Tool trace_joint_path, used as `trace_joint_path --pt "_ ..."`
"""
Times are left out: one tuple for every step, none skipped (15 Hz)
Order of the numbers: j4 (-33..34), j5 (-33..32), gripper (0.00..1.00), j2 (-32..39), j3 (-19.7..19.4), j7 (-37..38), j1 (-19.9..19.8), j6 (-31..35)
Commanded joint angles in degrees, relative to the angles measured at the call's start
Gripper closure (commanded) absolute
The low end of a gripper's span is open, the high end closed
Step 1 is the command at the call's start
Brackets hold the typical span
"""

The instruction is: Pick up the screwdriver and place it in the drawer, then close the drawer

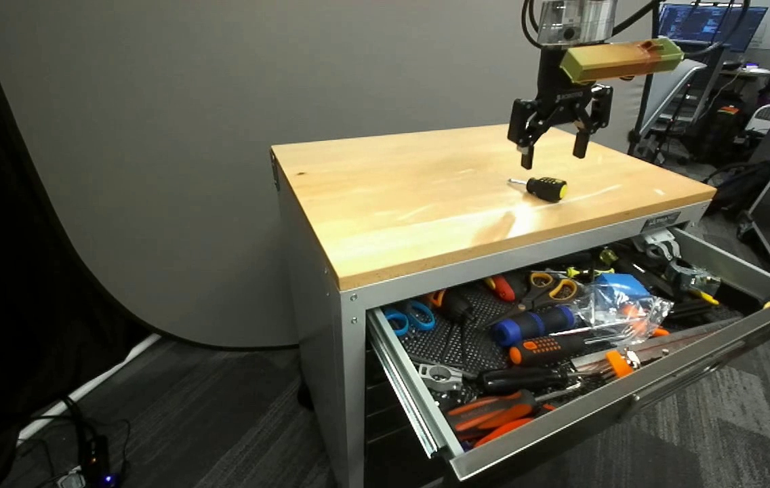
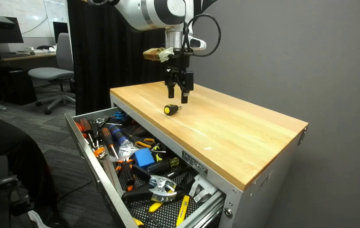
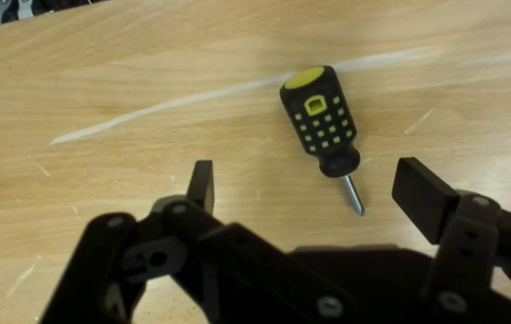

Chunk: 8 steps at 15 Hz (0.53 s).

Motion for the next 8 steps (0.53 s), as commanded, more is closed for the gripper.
trace_joint_path --pt "2.57 1.6 0.0 1.68 -0.23 -1.71 0.31 -3.29" --pt "2.56 1.61 0.0 1.95 -0.25 -1.71 0.33 -3.52" --pt "2.51 1.54 0.0 2.26 -0.3 -1.7 0.35 -3.74" --pt "2.43 1.49 0.0 2.55 -0.3 -1.88 0.33 -4.04" --pt "2.25 1.32 0.25 2.75 -0.37 -1.93 0.35 -3.98" --pt "2.19 1.39 0.26 2.93 -0.34 -2.06 0.32 -4.07" --pt "2.19 1.5 0.34 3.1 -0.3 -2.16 0.28 -4.18" --pt "2.16 1.57 0.42 3.23 -0.27 -2.25 0.27 -4.17"
